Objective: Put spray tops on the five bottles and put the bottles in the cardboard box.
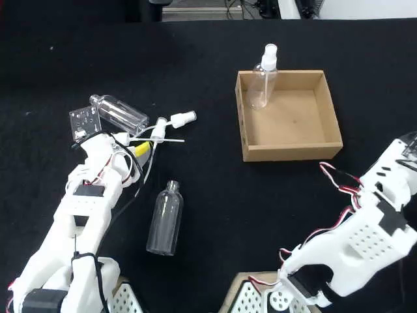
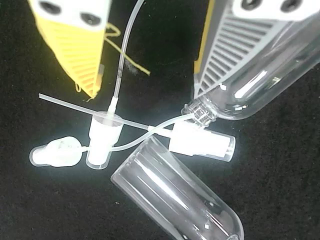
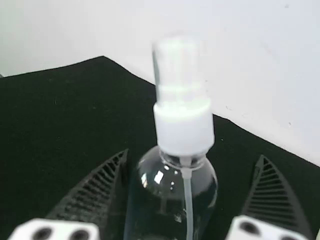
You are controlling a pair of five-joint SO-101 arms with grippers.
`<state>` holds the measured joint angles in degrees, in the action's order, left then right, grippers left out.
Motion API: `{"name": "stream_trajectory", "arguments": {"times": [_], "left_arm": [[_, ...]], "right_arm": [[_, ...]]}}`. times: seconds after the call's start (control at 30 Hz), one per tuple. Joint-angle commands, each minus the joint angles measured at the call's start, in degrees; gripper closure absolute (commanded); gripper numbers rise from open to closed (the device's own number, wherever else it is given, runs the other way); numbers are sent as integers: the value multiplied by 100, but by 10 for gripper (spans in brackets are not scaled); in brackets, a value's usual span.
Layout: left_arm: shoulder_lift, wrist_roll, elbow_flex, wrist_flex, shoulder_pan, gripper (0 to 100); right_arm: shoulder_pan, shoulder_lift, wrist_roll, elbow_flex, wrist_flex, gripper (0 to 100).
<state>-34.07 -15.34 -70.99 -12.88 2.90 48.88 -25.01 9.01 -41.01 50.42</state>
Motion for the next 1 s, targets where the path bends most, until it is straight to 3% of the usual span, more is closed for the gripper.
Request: {"name": "stream_trajectory", "arguments": {"times": [0.0,0.97], "left_arm": [[-149,-44,101,141,-75,715],[-149,-44,101,141,-75,715]], "right_arm": [[-70,453,44,215,-26,676],[-167,-66,18,224,18,680]]}}
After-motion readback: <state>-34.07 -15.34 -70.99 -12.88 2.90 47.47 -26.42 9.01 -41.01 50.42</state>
